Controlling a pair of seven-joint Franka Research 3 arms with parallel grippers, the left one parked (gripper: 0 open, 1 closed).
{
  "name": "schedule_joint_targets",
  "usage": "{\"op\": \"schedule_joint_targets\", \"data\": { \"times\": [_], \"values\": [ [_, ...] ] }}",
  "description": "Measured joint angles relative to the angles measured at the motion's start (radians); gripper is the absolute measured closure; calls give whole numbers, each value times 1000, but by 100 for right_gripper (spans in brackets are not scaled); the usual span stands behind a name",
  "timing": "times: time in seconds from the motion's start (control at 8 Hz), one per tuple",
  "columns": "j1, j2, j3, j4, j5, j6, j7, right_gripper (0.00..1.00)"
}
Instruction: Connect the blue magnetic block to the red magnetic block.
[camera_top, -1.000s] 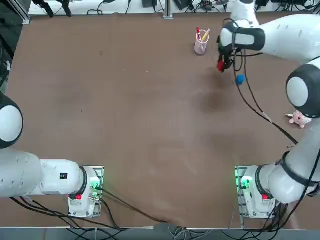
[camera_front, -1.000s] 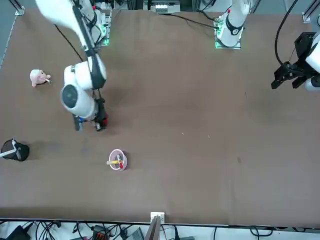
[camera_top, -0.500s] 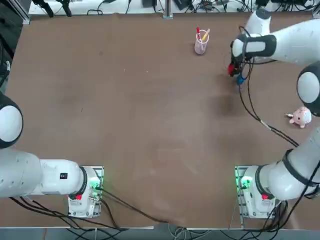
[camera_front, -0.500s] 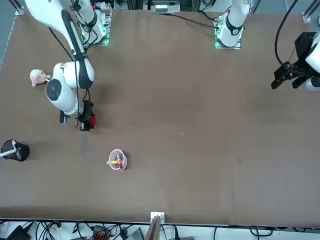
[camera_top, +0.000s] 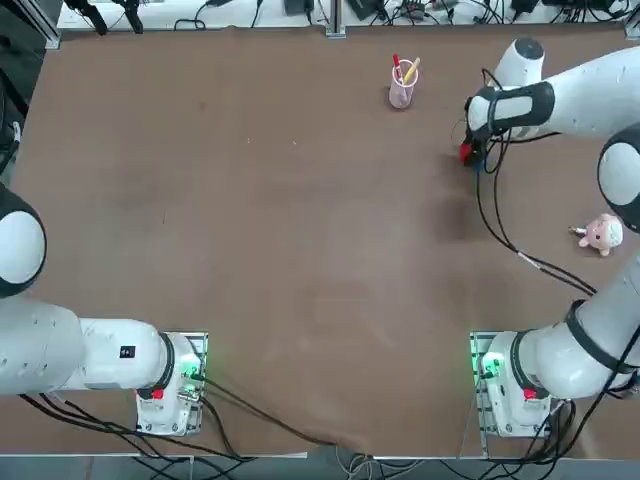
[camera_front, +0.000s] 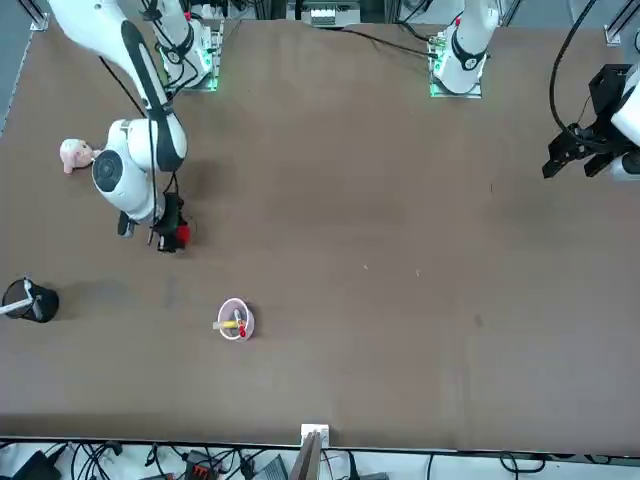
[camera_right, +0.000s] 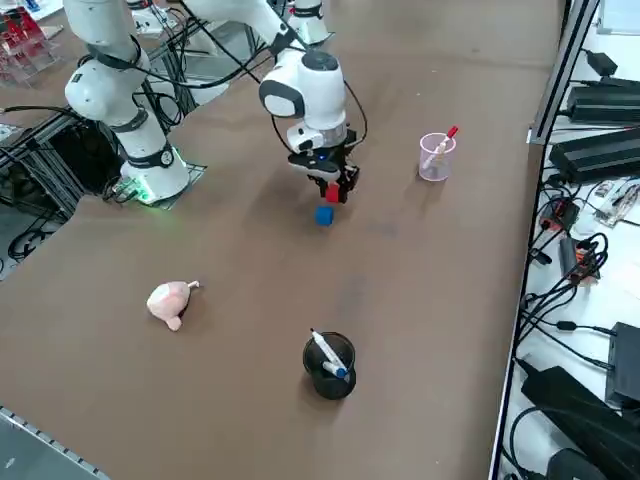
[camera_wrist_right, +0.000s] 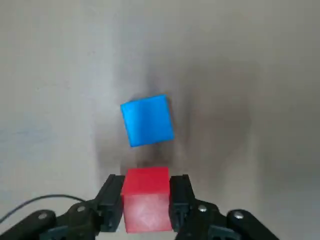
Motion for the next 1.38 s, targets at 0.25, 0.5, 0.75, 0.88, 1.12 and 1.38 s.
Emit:
{"op": "schedule_joint_targets", "data": {
  "times": [0.25, 0.5, 0.75, 0.88, 1.12, 1.38],
  "values": [
    [-11, 3, 0, -8, 0, 1, -31, 51],
    [-33, 7, 0, -13, 0, 1, -60, 51],
    [-42, 19, 0, -14, 0, 7, -68, 51],
    [-44, 24, 1, -14, 0, 11, -69, 51],
    [-49, 30, 1, -14, 0, 12, -85, 51],
    [-52, 30, 1, -14, 0, 13, -120, 50]
  ]
}}
